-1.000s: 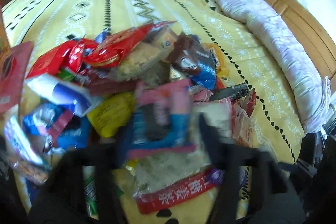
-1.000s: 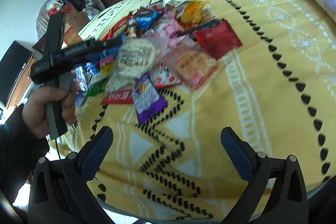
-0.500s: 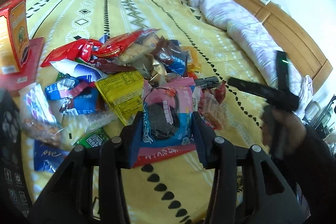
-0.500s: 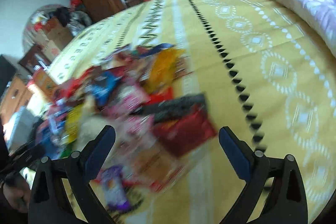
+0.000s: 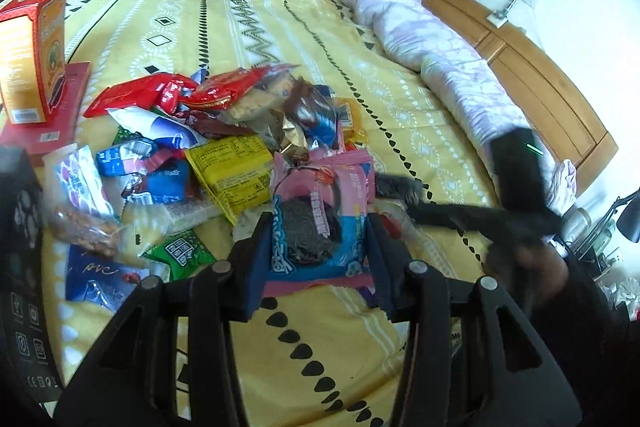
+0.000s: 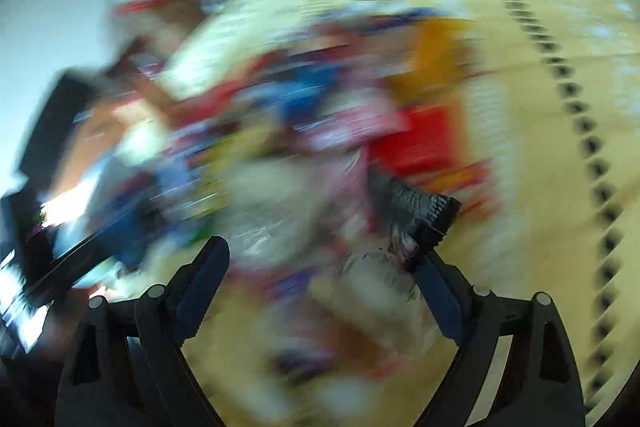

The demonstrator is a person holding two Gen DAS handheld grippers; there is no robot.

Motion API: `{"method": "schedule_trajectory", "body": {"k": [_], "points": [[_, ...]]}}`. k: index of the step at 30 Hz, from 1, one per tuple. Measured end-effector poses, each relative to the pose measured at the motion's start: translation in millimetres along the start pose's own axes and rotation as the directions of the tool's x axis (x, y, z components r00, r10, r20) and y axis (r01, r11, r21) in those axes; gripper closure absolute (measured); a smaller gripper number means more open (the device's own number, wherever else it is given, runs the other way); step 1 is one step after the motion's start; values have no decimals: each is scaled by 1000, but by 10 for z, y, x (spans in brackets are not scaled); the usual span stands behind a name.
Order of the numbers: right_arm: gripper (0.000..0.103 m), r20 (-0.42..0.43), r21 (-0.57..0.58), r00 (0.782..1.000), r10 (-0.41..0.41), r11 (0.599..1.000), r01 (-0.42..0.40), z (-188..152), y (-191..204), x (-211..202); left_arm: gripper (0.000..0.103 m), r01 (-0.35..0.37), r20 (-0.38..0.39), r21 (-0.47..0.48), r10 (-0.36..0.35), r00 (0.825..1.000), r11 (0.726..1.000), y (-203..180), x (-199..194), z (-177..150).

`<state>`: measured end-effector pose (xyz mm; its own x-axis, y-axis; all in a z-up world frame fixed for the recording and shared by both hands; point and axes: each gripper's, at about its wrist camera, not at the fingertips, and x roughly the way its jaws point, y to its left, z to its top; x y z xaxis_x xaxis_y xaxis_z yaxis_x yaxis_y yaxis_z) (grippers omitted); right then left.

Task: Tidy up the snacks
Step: 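Grasp the blue barcode snack bag with the left tool while the right tool grasps the white cookie bag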

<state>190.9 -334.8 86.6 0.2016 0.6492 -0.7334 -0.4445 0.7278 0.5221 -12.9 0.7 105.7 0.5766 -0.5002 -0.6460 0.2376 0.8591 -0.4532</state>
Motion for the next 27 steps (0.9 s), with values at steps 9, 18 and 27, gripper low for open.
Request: {"method": "schedule_trajectory", "body": {"k": [9,18,27], "points": [[12,42,-13,974,-222,975,223,-552,138,-349,57,-4,2,-32,4,1000,999,44,-117,-133],[9,56,166,948,-313,939,301,-680,-187,-241,57,22,-24,-20,-23,999,1000,-54,-64,-193],[34,87,351,967,-241,915,197,-869,-464,-154,57,44,-37,23,-43,998,999,-251,-11,-248]]}}
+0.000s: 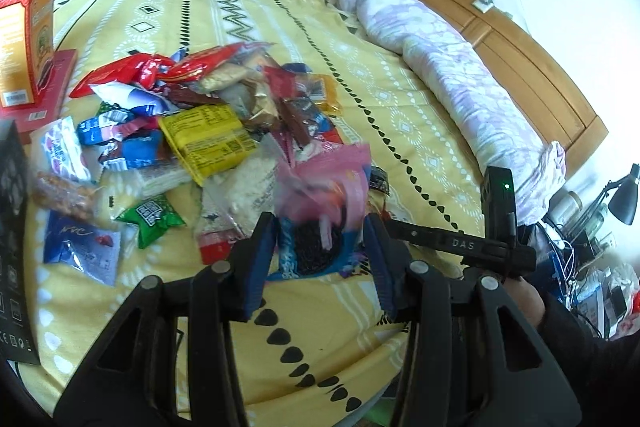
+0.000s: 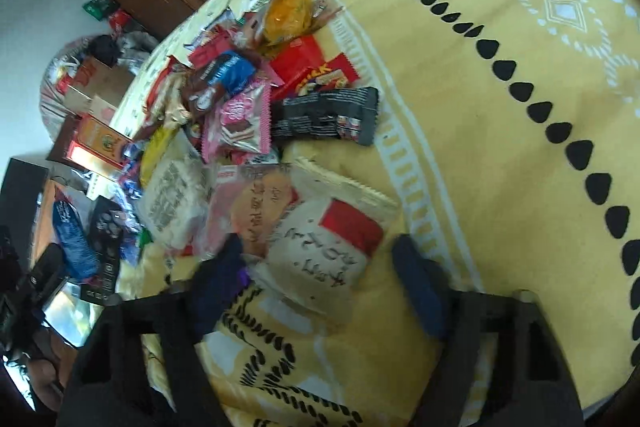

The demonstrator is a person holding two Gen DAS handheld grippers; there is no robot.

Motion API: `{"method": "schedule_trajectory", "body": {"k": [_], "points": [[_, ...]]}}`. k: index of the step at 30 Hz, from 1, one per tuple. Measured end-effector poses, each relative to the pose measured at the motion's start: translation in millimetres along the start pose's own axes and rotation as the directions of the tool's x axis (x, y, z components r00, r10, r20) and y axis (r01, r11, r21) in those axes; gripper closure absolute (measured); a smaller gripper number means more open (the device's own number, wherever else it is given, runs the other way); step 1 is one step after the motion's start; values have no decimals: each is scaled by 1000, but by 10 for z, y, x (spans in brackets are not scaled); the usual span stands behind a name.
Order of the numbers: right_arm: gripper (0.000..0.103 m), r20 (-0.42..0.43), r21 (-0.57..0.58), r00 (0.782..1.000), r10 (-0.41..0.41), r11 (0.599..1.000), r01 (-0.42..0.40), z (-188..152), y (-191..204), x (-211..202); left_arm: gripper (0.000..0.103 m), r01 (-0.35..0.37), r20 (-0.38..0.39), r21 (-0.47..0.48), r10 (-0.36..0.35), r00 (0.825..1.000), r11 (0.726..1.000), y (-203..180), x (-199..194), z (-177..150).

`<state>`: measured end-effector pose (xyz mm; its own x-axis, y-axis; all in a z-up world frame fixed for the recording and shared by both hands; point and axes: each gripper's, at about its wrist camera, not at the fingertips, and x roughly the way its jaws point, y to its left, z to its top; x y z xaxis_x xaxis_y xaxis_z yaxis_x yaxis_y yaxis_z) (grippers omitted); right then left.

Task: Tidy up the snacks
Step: 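Grasp the blue barcode snack bag with the left tool while the right tool grasps the white cookie bag, then carry both held snack bags over the clear glass bowl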

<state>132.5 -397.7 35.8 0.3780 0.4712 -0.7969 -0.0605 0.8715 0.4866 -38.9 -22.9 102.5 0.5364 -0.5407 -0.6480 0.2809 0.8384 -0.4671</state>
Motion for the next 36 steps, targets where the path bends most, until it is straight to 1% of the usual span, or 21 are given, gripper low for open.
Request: {"method": "schedule_trajectory", "body": {"k": [1,2,4,8,9,12,14,15,17,19,20,21,22,24,25,26,28,30,32,35,36], "points": [[38,-2,-14,1000,-1,1000,1,-2,19,6,57,1,2,2,-1,1000,1000,-13,-7,2],[47,-5,-29,1000,-2,1000,2,-9,46,5,57,0,4,4,0,1000,1000,-24,-21,6],[50,5,-51,1000,5,999,-5,-23,106,-35,57,0,11,9,0,1000,1000,-37,-41,12],[50,61,-114,998,-23,993,30,-56,261,-187,57,-22,-5,25,22,1000,999,-12,-12,-34],[50,74,-128,997,-29,991,38,-60,286,-235,54,-23,-19,15,23,1000,1000,7,16,-56],[50,84,-154,996,-29,987,42,-64,322,-334,35,-23,-83,-17,22,996,1000,95,121,-182],[50,81,-175,996,-24,984,38,-92,343,-387,32,-26,-114,-31,22,993,999,117,166,-292],[50,76,-181,997,-21,983,35,-112,349,-403,31,-8,-123,-36,4,992,999,114,176,-342],[50,72,-190,997,-18,981,31,-146,347,-420,27,22,-138,-19,-24,990,1000,72,203,-413],[50,62,-184,998,-9,983,20,-184,319,-428,19,42,-130,31,-37,991,999,-2,226,-469],[50,61,-180,998,-4,984,15,-193,302,-432,16,37,-123,50,-30,992,998,-24,235,-476],[50,60,-179,998,-2,984,13,-196,299,-428,10,9,-112,67,-2,994,998,-39,253,-472],[50,59,-177,998,-1,984,12,-202,293,-428,8,-15,-109,66,22,994,998,-31,280,-460],[50,56,-176,998,2,984,8,-197,288,-424,8,-36,-135,28,39,990,999,29,367,-425],[50,58,-180,998,2,984,8,-192,295,-430,8,-45,-170,-2,44,985,999,49,437,-413],[50,59,-183,998,3,983,8,-188,301,-433,8,-64,-218,-17,59,974,998,46,517,-410],[50,60,-189,998,7,982,5,-172,320,-429,10,-77,-290,-57,57,955,995,31,642,-435],[50,62,-194,998,10,981,2,-166,334,-419,10,-81,-305,-93,49,951,992,7,701,-464],[50,59,-193,998,15,981,-3,-167,335,-401,10,-111,-301,-43,93,949,993,-59,761,-468],[50,52,-193,998,19,981,-8,-178,329,-381,21,-112,-276,50,121,953,992,-49,763,-451],[50,52,-192,998,19,981,-9,-182,323,-387,23,-166,-242,124,192,951,978,1,743,-418]]}}
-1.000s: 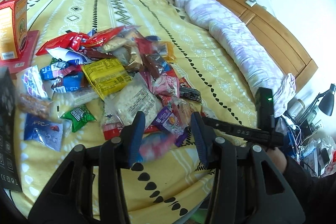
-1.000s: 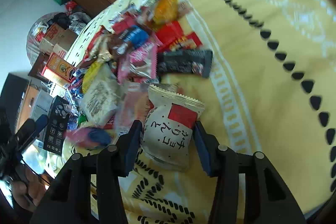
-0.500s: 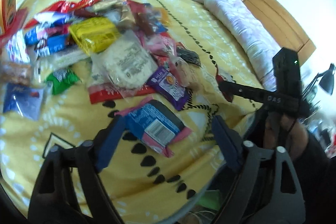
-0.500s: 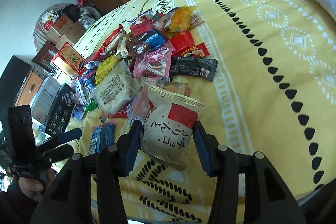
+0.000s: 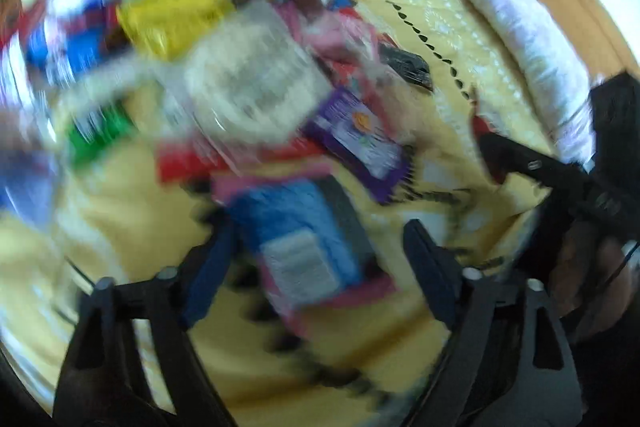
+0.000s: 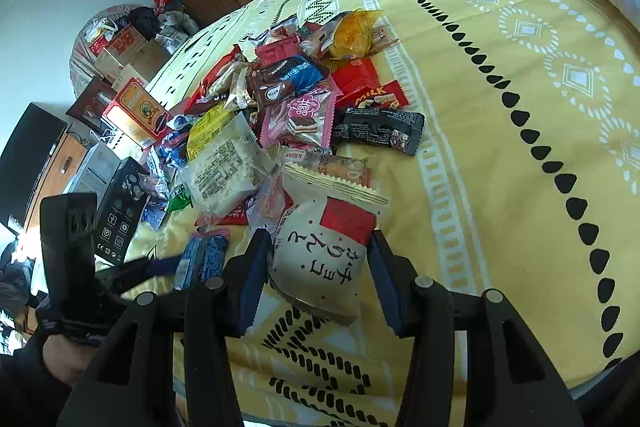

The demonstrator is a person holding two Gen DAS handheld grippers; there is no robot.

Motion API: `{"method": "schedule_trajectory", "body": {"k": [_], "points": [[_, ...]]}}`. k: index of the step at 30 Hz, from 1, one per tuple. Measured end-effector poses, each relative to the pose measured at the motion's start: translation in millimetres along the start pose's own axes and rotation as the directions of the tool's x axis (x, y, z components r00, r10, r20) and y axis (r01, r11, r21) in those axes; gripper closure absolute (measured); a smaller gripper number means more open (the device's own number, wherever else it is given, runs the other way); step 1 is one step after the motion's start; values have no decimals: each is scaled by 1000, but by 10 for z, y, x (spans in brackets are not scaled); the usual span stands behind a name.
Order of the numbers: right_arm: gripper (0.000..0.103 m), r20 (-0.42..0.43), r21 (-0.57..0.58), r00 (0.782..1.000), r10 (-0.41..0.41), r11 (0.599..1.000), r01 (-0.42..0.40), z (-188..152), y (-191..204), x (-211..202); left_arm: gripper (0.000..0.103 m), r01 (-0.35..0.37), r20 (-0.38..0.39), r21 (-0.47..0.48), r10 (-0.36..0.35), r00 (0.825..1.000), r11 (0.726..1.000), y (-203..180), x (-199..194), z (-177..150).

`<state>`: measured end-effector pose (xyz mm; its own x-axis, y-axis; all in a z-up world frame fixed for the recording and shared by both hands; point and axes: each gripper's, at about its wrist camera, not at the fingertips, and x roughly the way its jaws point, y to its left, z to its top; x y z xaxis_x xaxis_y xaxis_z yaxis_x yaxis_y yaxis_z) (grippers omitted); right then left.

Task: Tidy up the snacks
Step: 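Carry both held snack bags over the clear glass bowl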

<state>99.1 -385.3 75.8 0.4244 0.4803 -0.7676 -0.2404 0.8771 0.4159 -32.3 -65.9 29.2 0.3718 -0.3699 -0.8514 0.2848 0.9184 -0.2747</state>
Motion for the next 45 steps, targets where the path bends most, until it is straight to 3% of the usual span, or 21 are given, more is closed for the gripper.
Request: {"method": "schedule_trajectory", "body": {"k": [2,4,8,12,14,15,17,22,29,32,38,41,45], "points": [[50,4,5,1000,2,1000,-2,-4,-20,-22,24,-68,30,-23,69,997,997,198,-34,20],[50,10,8,1000,5,1000,-5,-2,-39,-51,23,-30,40,-83,33,999,996,348,-79,12],[50,18,6,1000,11,1000,-11,18,-40,-61,22,14,46,-63,-11,999,998,290,-127,-77],[50,17,-4,1000,19,1000,-19,26,22,-42,23,-1,34,-104,4,999,995,242,-12,-118],[50,18,-15,1000,18,1000,-18,21,66,-50,33,-15,48,-81,19,999,997,190,-8,-138],[50,20,-21,1000,15,1000,-14,18,82,-57,54,-13,54,-81,17,998,997,175,-10,-115],[50,26,-33,1000,8,999,-7,25,125,-81,55,12,70,-96,-5,998,995,208,-74,-95],[50,70,-64,998,5,998,-1,97,293,-215,56,-38,218,-81,55,974,996,269,-627,-20],[50,99,-194,993,69,980,-48,353,1015,-266,56,-127,379,-210,201,903,969,839,-1646,-24],[50,95,-274,988,123,957,-93,471,1513,-224,56,-175,429,-311,303,851,934,1231,-2203,-167],[50,64,-455,964,257,868,-201,594,2770,-81,56,-256,453,-492,496,741,832,1896,-3034,-599],[50,28,-537,944,330,801,-264,553,3464,-7,56,-269,427,-578,567,705,770,2213,-3306,-841],[50,-38,-616,919,391,715,-330,428,4263,121,56,-297,354,-658,632,689,692,2503,-3370,-1040]]}}
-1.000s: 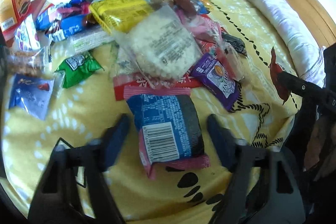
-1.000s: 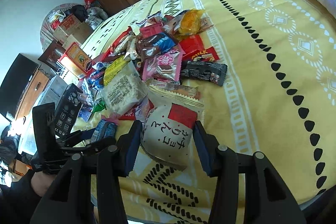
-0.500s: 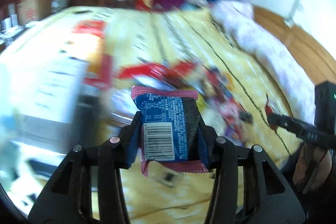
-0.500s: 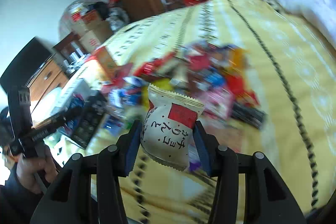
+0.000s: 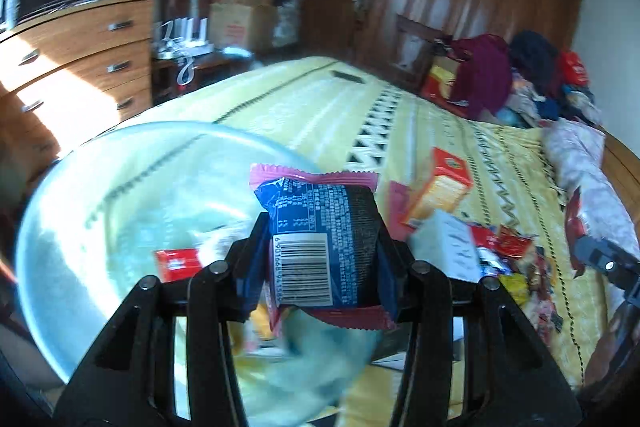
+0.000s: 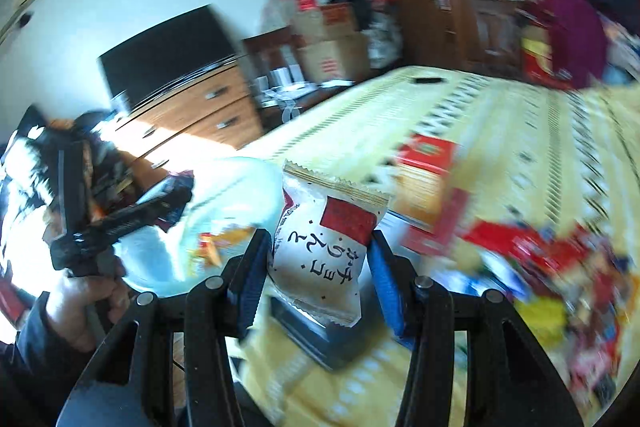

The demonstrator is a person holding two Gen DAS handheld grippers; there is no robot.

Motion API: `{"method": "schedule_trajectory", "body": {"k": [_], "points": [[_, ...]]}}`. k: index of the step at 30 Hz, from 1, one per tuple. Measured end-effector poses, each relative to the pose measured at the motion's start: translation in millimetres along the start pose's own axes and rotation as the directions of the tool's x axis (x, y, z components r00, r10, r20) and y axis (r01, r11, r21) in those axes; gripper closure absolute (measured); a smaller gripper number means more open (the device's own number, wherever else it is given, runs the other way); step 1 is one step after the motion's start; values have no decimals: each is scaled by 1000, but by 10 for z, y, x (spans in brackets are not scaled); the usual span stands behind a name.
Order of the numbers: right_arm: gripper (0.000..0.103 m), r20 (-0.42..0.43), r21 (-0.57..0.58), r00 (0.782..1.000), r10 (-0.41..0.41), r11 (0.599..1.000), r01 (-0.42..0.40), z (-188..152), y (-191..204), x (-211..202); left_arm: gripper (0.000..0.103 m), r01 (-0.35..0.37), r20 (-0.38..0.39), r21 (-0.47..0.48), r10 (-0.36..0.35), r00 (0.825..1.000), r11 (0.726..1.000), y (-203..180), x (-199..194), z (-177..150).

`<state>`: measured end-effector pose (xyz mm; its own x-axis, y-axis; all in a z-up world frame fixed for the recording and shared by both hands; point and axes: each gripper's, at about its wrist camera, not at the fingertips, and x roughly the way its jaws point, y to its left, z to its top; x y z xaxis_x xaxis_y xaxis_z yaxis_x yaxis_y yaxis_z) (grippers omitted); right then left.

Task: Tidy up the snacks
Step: 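Carry both held snack bags over the clear glass bowl, then open both tools to drop the snack bags into the bowl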

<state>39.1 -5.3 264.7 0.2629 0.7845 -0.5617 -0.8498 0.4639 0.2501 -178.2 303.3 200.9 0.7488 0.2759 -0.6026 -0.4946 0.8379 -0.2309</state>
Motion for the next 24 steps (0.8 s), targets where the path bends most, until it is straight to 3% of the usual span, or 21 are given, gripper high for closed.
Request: {"method": "schedule_trajectory", "body": {"k": [5,10,24], "points": [[50,-65,-85,994,92,992,-97,198,663,562,56,-54,-36,-29,53,998,998,197,103,-106],[50,-147,-128,982,122,982,-141,175,1083,1077,56,-65,-52,-34,63,997,997,300,152,-157],[50,-206,-141,971,125,978,-156,116,1248,1469,55,-77,-53,-46,75,996,996,495,107,-129]]}}
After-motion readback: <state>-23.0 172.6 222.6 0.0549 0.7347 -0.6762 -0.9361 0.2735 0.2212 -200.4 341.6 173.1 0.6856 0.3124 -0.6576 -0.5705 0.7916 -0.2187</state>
